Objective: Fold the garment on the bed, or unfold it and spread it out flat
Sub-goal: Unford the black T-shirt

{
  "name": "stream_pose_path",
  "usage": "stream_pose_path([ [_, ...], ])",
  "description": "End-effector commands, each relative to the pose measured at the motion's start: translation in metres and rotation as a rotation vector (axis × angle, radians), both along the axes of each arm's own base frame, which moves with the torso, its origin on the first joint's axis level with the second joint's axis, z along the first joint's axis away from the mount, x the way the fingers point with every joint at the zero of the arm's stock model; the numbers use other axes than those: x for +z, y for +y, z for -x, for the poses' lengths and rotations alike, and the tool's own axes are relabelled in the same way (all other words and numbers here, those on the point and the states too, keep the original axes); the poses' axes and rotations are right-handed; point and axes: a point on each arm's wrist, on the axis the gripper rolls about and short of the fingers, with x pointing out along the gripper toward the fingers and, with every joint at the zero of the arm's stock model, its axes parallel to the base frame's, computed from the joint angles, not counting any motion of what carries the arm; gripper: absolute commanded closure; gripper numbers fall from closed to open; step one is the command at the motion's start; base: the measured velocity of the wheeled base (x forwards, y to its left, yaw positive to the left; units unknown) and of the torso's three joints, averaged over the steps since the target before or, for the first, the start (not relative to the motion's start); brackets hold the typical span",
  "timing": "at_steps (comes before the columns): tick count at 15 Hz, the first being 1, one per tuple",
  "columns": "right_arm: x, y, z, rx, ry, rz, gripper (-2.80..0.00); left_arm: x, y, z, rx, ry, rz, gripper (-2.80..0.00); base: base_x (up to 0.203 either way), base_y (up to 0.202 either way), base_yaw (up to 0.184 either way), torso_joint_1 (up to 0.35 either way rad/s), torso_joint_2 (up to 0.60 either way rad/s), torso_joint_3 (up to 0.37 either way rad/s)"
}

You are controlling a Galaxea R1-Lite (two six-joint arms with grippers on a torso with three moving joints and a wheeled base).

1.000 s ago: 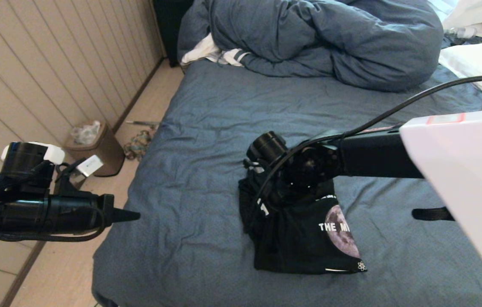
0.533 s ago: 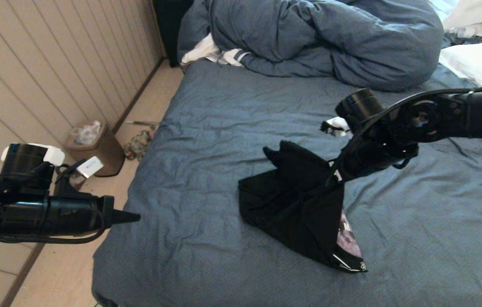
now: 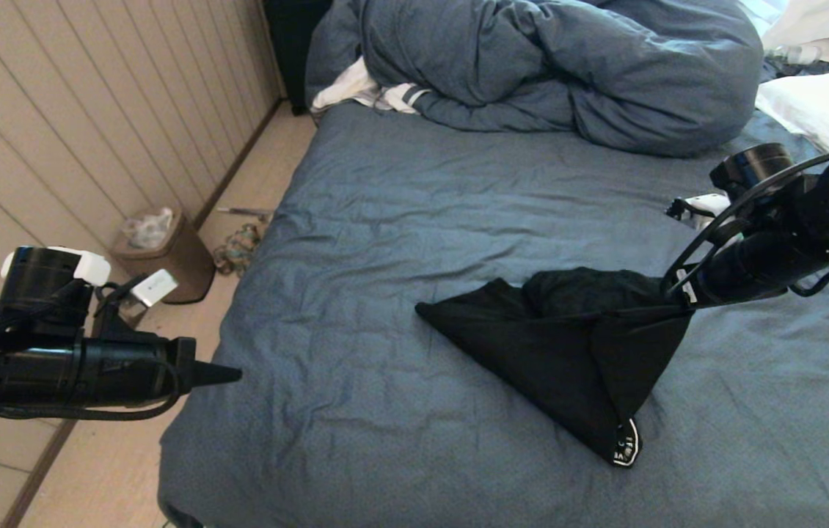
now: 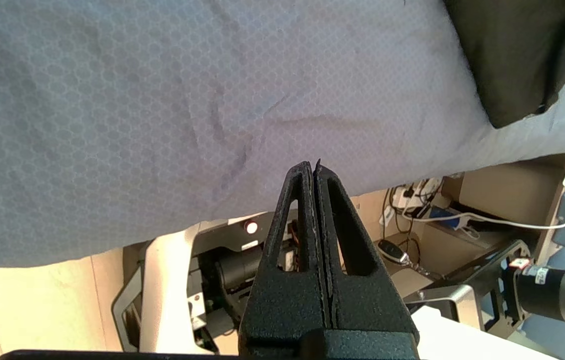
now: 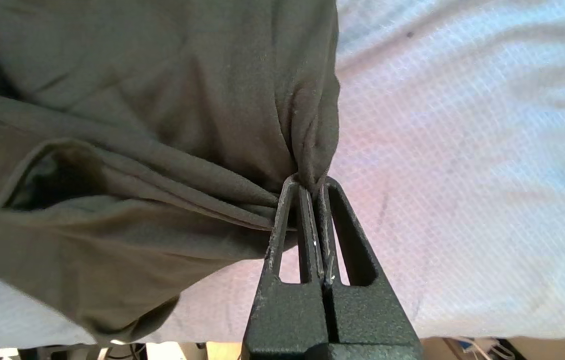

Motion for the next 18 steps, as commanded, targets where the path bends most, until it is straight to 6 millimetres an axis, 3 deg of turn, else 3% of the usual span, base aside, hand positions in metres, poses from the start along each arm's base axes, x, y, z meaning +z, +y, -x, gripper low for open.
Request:
stream_pose_path([
  [1,0.001,0.000,0.002,0.004,0.002,-0.003,0.00,-0.001,-0.003,-0.001,-0.014,0.005,0.005,0.00,0.000,0.000,0.000,0.000,0.00,0.000],
  [3,0.000,0.001,0.001,0.006,0.000,-0.004,0.00,0.004,-0.014,-0.007,-0.041,-0.002,0.018,0.00,0.000,0.000,0.000,0.000,0.00,0.000],
  [5,0.000,0.001,0.001,0.006,-0.002,-0.007,0.00,0.025,-0.037,-0.019,-0.085,-0.052,0.050,0.00,0.000,0.000,0.000,0.000,0.00,0.000],
  [8,0.000,0.003,0.003,0.016,0.000,-0.012,0.00,0.049,-0.097,-0.036,-0.203,-0.107,0.058,0.00,0.000,0.000,0.000,0.000,0.00,0.000],
  [10,0.002,0.010,0.004,0.032,-0.005,-0.017,0.00,0.038,-0.140,-0.048,-0.240,-0.081,0.011,0.00,0.000,0.000,0.000,0.000,0.00,0.000],
  [14,-0.004,0.019,0.003,0.055,0.013,-0.017,0.00,0.015,-0.197,-0.061,-0.277,-0.028,-0.005,0.00,0.000,0.000,0.000,0.000,0.00,0.000],
  [16,-0.004,0.030,0.003,0.079,0.012,-0.023,0.00,0.009,-0.214,-0.059,-0.289,-0.027,-0.022,0.00,0.000,0.000,0.000,0.000,0.00,0.000],
  [18,0.003,0.053,0.005,0.129,-0.015,-0.043,0.00,0.012,-0.213,-0.057,-0.272,-0.037,-0.025,0.00,0.000,0.000,0.000,0.000,0.00,0.000],
])
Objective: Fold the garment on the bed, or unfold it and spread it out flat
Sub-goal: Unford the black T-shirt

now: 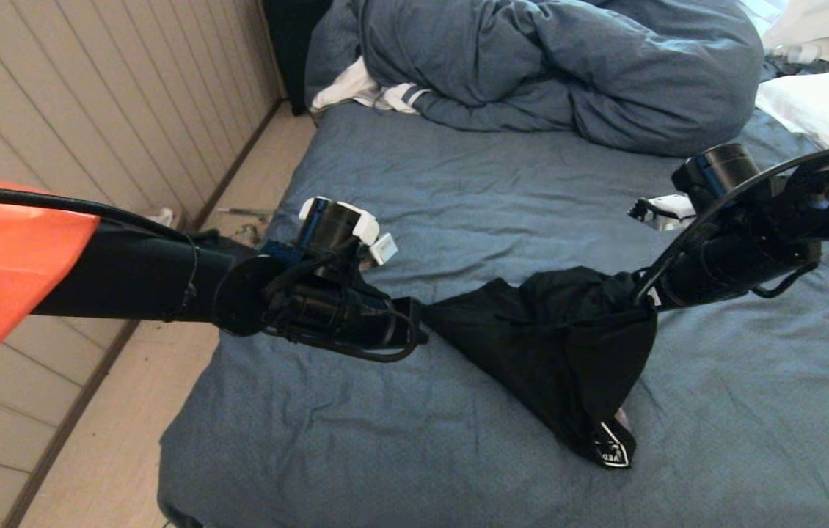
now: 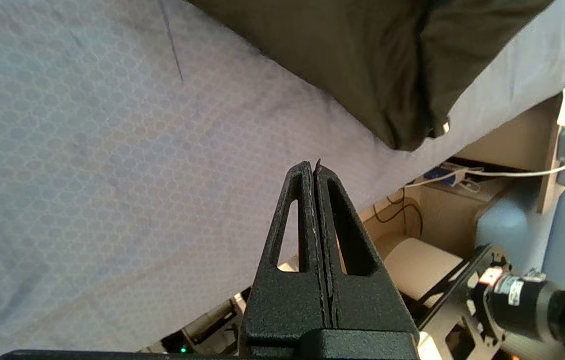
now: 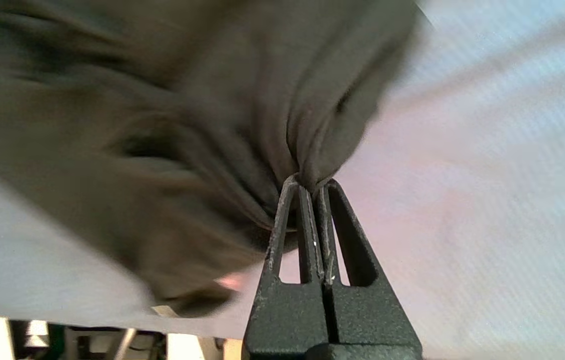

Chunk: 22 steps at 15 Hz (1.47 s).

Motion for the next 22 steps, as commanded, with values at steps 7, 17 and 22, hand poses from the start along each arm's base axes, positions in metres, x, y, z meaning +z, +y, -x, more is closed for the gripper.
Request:
stream_pose_path([
  [7,0.040,0.128,0.040,0.356,-0.135,-0.090,0.00,0.059,0.065,0.051,0.093,-0.069,0.089,0.00,0.000,0.000,0.000,0.000,0.00,0.000],
  [17,-0.055,0.205,0.031,0.501,0.109,0.020,0.00,0.039,0.123,0.110,0.194,0.018,0.115,0.00,0.000,0.000,0.000,0.000,0.00,0.000],
  [22,-0.067,0.212,0.023,0.481,0.114,0.056,0.00,0.033,0.122,0.109,0.198,0.025,0.117,0.00,0.000,0.000,0.000,0.000,0.00,0.000],
])
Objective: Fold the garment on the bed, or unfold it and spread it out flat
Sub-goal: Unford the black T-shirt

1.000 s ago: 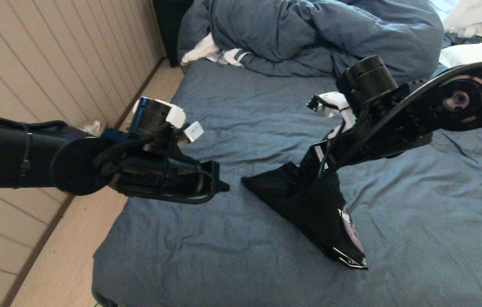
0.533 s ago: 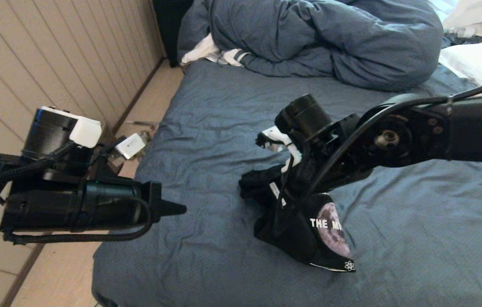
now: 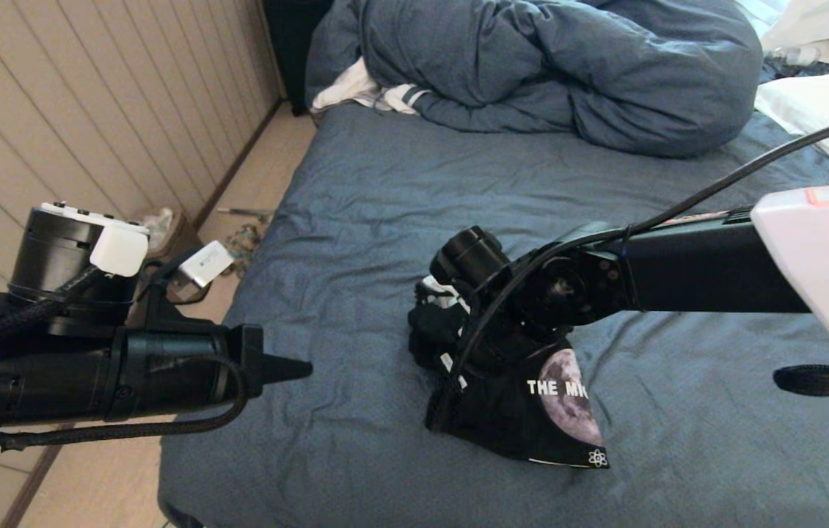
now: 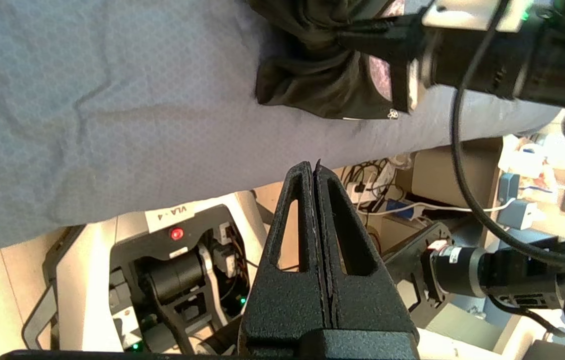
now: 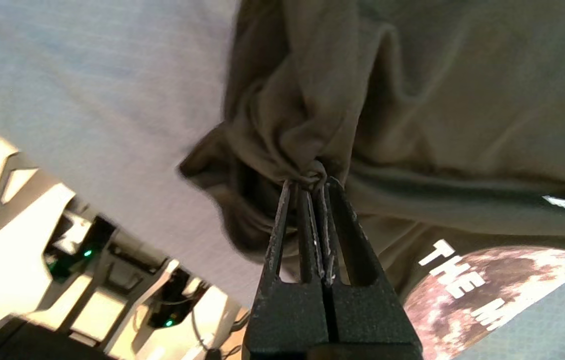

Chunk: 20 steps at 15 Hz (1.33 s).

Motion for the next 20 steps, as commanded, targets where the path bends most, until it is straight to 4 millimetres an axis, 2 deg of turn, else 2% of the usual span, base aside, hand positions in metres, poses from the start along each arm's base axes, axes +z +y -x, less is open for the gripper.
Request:
stream_pose_path([
  [1,-0.005,0.005,-0.002,-0.005,-0.004,0.016,0.00,-0.001,0.000,0.000,0.000,0.007,0.001,0.00,0.000,0.000,0.000,0.000,0.00,0.000],
  [5,0.013,0.005,-0.002,-0.012,-0.063,-0.020,0.00,-0.002,0.000,0.001,0.000,0.008,0.000,0.00,0.000,0.000,0.000,0.000,0.00,0.000],
  [8,0.035,0.003,0.014,0.011,-0.102,-0.052,0.00,-0.002,0.000,0.001,0.001,0.004,0.002,0.00,0.000,0.000,0.000,0.000,0.00,0.000],
  [11,0.034,0.004,0.016,0.018,-0.102,-0.043,0.00,-0.001,0.001,0.002,0.002,0.002,0.004,0.00,0.000,0.000,0.000,0.000,0.00,0.000],
  [12,0.028,0.004,0.016,0.010,-0.098,-0.019,-2.80,-0.002,0.001,0.002,0.002,0.003,0.003,0.00,0.000,0.000,0.000,0.000,0.00,0.000],
  [17,0.027,0.004,0.017,0.010,-0.095,-0.003,-2.80,-0.002,0.001,0.002,0.001,-0.001,0.005,0.00,0.000,0.000,0.000,0.000,0.00,0.000],
  [20,0.012,0.008,0.043,0.058,-0.041,0.040,-2.80,-0.002,0.002,0.004,0.002,-0.001,0.005,0.00,0.000,0.000,0.000,0.000,0.00,0.000],
])
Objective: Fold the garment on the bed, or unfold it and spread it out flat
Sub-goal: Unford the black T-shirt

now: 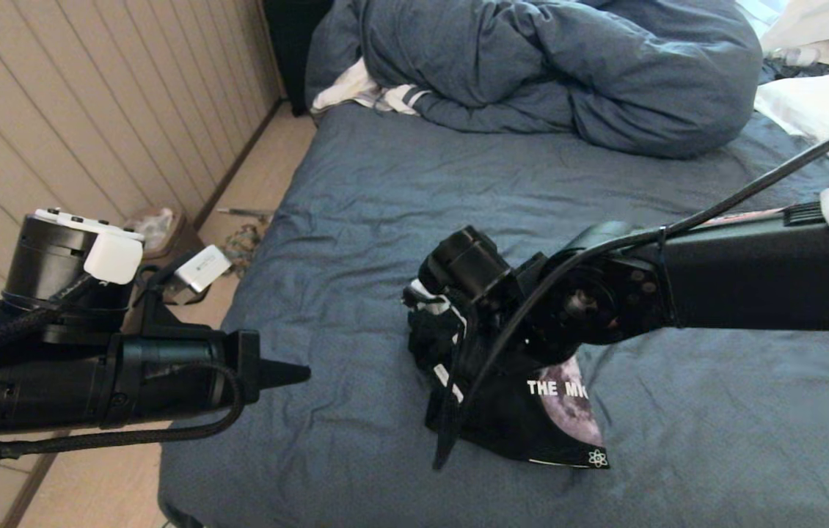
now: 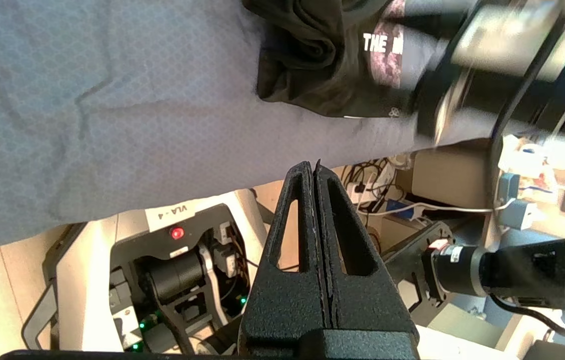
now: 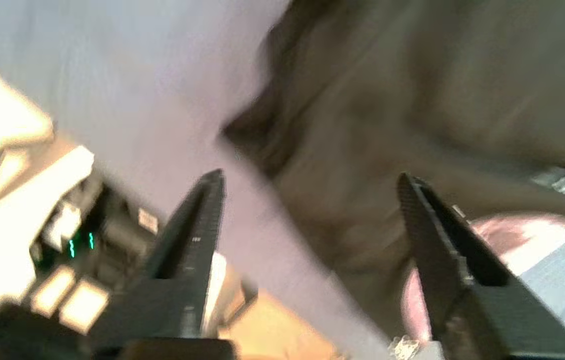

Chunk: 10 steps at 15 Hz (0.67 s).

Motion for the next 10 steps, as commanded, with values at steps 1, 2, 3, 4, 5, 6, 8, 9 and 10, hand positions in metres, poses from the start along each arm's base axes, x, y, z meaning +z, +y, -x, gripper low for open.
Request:
stream_pose_path([
  [1,-0.007,-0.003,0.018,0.025,0.033,0.033,-2.80,-0.001,0.000,0.001,0.000,0.004,0.001,0.00,0.000,0.000,0.000,0.000,0.00,0.000],
  [2,-0.010,-0.005,0.026,0.025,0.039,0.034,-2.80,-0.001,0.000,0.001,0.000,0.004,0.001,0.00,0.000,0.000,0.000,0.000,0.00,0.000],
  [3,-0.008,-0.003,0.025,0.007,0.007,-0.005,-2.80,-0.002,0.000,0.000,0.000,0.001,0.003,0.00,0.000,0.000,0.000,0.000,0.00,0.000],
  [4,-0.002,0.000,0.019,-0.014,-0.032,-0.043,-2.80,-0.001,0.000,0.000,0.000,-0.004,0.005,0.00,0.000,0.000,0.000,0.000,0.00,0.000],
  [5,0.004,0.004,0.013,-0.023,-0.059,-0.071,-2.80,-0.001,0.000,0.000,0.000,-0.003,0.005,0.00,0.000,0.000,0.000,0.000,0.00,0.000],
  [6,0.009,0.007,0.005,-0.035,-0.080,-0.093,-2.80,-0.002,0.000,0.000,0.001,-0.002,0.005,0.00,0.000,0.000,0.000,0.000,0.00,0.000],
  [8,0.012,0.010,-0.013,-0.073,-0.112,-0.111,-2.80,-0.002,0.000,0.000,0.000,0.001,0.004,0.00,0.000,0.000,0.000,0.000,0.00,0.000],
  [9,0.006,0.011,-0.020,-0.099,-0.124,-0.087,-2.80,-0.003,0.000,0.000,0.000,0.002,0.003,0.00,0.000,0.000,0.000,0.000,0.00,0.000],
  [10,0.000,0.011,-0.025,-0.112,-0.125,-0.066,-2.80,-0.003,0.000,0.000,0.001,0.002,0.002,0.00,0.000,0.000,0.000,0.000,0.00,0.000],
])
